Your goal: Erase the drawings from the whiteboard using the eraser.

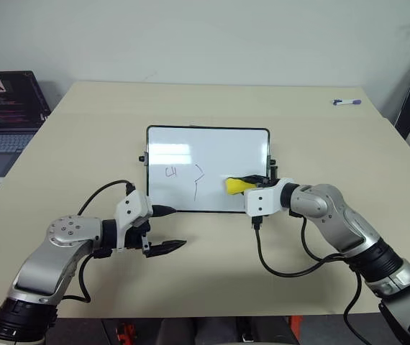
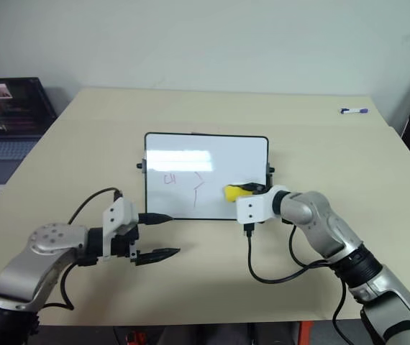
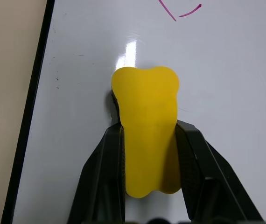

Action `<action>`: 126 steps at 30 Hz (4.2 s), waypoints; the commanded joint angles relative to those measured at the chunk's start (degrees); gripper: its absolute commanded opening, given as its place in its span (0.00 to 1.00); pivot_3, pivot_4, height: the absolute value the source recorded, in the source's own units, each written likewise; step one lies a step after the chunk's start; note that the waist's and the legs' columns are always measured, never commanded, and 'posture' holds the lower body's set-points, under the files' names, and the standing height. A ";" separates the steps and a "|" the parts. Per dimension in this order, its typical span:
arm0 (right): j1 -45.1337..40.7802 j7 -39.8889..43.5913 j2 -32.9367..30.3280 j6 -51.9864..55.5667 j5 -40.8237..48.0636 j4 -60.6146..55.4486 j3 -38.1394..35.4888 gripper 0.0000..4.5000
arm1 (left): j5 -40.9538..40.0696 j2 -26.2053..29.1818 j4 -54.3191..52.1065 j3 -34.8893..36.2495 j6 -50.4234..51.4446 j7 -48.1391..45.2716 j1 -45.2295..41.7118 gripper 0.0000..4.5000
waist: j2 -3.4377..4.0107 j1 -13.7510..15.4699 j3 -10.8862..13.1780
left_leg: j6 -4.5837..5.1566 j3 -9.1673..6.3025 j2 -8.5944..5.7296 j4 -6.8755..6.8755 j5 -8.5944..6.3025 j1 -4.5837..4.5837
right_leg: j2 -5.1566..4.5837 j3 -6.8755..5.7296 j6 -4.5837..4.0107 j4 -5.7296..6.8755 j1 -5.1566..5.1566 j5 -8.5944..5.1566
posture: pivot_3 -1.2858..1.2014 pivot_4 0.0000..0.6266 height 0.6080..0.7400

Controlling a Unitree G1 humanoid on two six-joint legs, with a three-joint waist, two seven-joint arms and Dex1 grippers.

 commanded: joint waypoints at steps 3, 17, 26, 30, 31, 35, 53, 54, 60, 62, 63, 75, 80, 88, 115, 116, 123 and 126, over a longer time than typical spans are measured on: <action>2.90 5.81 -2.01 -0.12 -2.21 -0.05 2.43 0.25 | -0.27 0.16 -1.76 -0.28 -0.33 -0.43 -0.08 1.00 | -0.02 -0.15 -0.01 | 0.00 0.01 0.01 -0.01 0.00 0.01 | 0.00 0.00 0.00 -0.01 0.00 0.00 | 0.52 0.24 1.00; 3.74 3.88 11.49 10.43 7.17 -7.04 -4.09 0.25 | -0.88 -1.80 -2.24 3.89 1.91 6.71 1.22 1.00 | -0.01 -0.35 -0.01 | 0.00 0.02 0.06 -0.10 -0.01 -0.18 | 0.03 0.02 -0.16 0.00 -0.23 0.05 | 0.52 0.24 1.00; 13.17 12.18 9.26 31.35 29.99 -23.64 -18.30 0.25 | -5.75 -3.83 -6.27 17.19 4.42 13.14 12.35 1.00 | 0.01 -0.34 0.01 | -0.12 -0.06 0.02 -0.15 -0.12 -0.28 | -0.13 -0.10 -0.16 -0.06 -0.26 0.03 | 0.52 0.24 1.00; 15.84 12.44 7.60 33.93 35.66 -26.34 -20.25 0.25 | -8.21 -5.88 -9.27 19.24 7.56 16.86 13.41 1.00 | 0.00 -0.08 0.01 | -0.12 -0.13 0.01 -0.14 -0.12 -0.24 | -0.15 -0.21 -0.09 -0.06 -0.19 -0.03 | 0.52 0.24 1.00; 16.30 12.07 7.49 34.17 36.59 -26.65 -20.48 0.25 | -8.48 -6.08 -10.36 19.37 8.15 17.45 13.96 1.00 | 0.00 -0.17 0.01 | -0.12 -0.10 0.01 -0.14 -0.12 -0.21 | -0.15 -0.19 -0.08 -0.05 -0.18 -0.04 | 0.52 0.24 1.00; 18.15 9.81 7.65 32.88 38.49 -26.04 -21.22 0.25 | -9.53 -6.75 -14.51 19.32 10.64 19.92 15.41 1.00 | -0.01 -0.30 0.01 | -0.12 -0.09 0.00 -0.14 -0.12 -0.20 | -0.14 -0.16 -0.02 -0.05 -0.17 -0.08 | 0.52 0.24 1.00; 13.53 3.36 8.18 22.13 33.52 -20.00 -14.77 0.25 | -9.88 -6.80 -15.64 17.79 13.40 23.35 12.02 1.00 | -0.01 -0.35 0.01 | -0.12 -0.06 -0.01 -0.15 -0.12 -0.19 | -0.10 -0.11 -0.04 -0.05 -0.18 -0.08 | 0.52 0.24 1.00; 13.05 3.12 8.30 21.50 32.86 -19.48 -14.02 0.25 | -9.53 -6.58 -15.30 17.73 12.97 22.95 12.11 1.00 | -0.01 -0.34 0.01 | -0.12 -0.07 -0.01 -0.15 -0.12 -0.20 | -0.10 -0.11 -0.04 -0.05 -0.18 -0.08 | 0.52 0.24 1.00; 6.62 0.44 11.49 18.20 27.83 -15.13 -9.04 0.25 | -7.46 -6.35 -11.97 18.11 9.30 21.31 12.78 1.00 | 0.00 -0.49 0.01 | -0.12 -0.06 0.00 -0.16 -0.12 -0.20 | -0.10 -0.11 -0.11 -0.04 -0.21 -0.04 | 0.52 0.24 1.00; 3.25 -1.77 12.89 15.90 24.02 -11.54 -7.10 0.25 | -6.62 -6.32 -10.75 17.77 7.81 20.78 12.81 1.00 | 0.00 -0.48 0.02 | -0.12 -0.06 0.00 -0.16 -0.12 -0.21 | -0.09 -0.11 -0.13 -0.04 -0.23 -0.04 | 0.52 0.24 1.00; 1.48 -2.70 13.00 13.78 21.41 -9.29 -5.83 0.25 | -6.30 -6.25 -10.25 17.53 7.27 20.40 12.93 1.00 | 0.00 -0.48 0.02 | -0.12 -0.05 -0.01 -0.15 -0.12 -0.19 | -0.09 -0.10 -0.15 -0.04 -0.22 -0.03 | 0.52 0.24 1.00; -13.51 -12.36 20.99 3.93 6.49 16.32 0.40 0.25 | -3.60 -4.24 -7.67 14.20 4.51 15.78 12.55 1.00 | 0.00 -0.35 0.01 | -0.13 -0.01 -0.01 -0.17 -0.12 -0.29 | -0.13 -0.08 -0.24 -0.03 -0.31 0.01 | 0.52 0.24 1.00; -10.93 -3.20 18.30 6.19 5.69 15.27 4.07 0.25 | -3.32 -4.41 -7.37 13.88 4.28 15.58 12.40 1.00 | -0.01 -0.39 0.00 | -0.13 -0.04 -0.01 -0.17 -0.12 -0.21 | -0.17 -0.12 -0.24 0.00 -0.25 0.01 | 0.52 0.24 1.00; -14.37 -7.01 17.93 3.13 0.93 18.50 3.97 0.25 | -2.68 -4.80 -5.85 13.27 2.73 14.67 12.18 1.00 | -0.01 -0.46 0.00 | -0.10 -0.04 0.00 -0.13 -0.07 -0.02 | -0.16 -0.14 -0.24 0.02 -0.10 0.01 | 0.52 0.24 1.00; -17.00 -3.42 19.45 7.11 4.69 22.82 1.82 0.25 | -2.99 -5.34 -7.33 10.78 3.91 15.23 11.15 1.00 | -0.01 -0.43 -0.02 | 0.10 0.02 -0.01 -0.17 0.08 0.06 | -0.19 -0.11 -0.40 -0.02 -0.02 0.18 | 0.52 0.24 1.00; -16.28 -1.44 19.14 8.12 5.06 21.93 2.21 0.25 | -3.03 -5.35 -7.52 10.76 4.09 15.33 11.15 1.00 | -0.01 -0.44 -0.02 | 0.10 0.01 0.00 -0.19 0.08 0.06 | -0.19 -0.12 -0.40 -0.02 -0.02 0.17 | 0.52 0.24 1.00; -14.00 4.03 14.47 5.36 2.45 15.95 4.93 0.25 | -3.31 -4.76 -8.22 11.47 5.24 15.24 12.07 1.00 | 0.01 -0.35 0.00 | 0.10 -0.01 -0.01 -0.20 0.08 0.06 | -0.20 -0.15 -0.38 -0.04 -0.01 0.15 | 0.52 0.24 1.00; -15.30 -3.69 15.42 0.97 -0.48 17.27 4.23 0.25 | -2.89 -3.63 -7.77 12.25 4.81 13.78 14.19 1.00 | 0.02 -0.41 0.01 | 0.11 -0.02 0.01 -0.20 0.09 0.08 | -0.19 -0.17 -0.15 -0.02 -0.03 0.02 | 0.52 0.24 1.00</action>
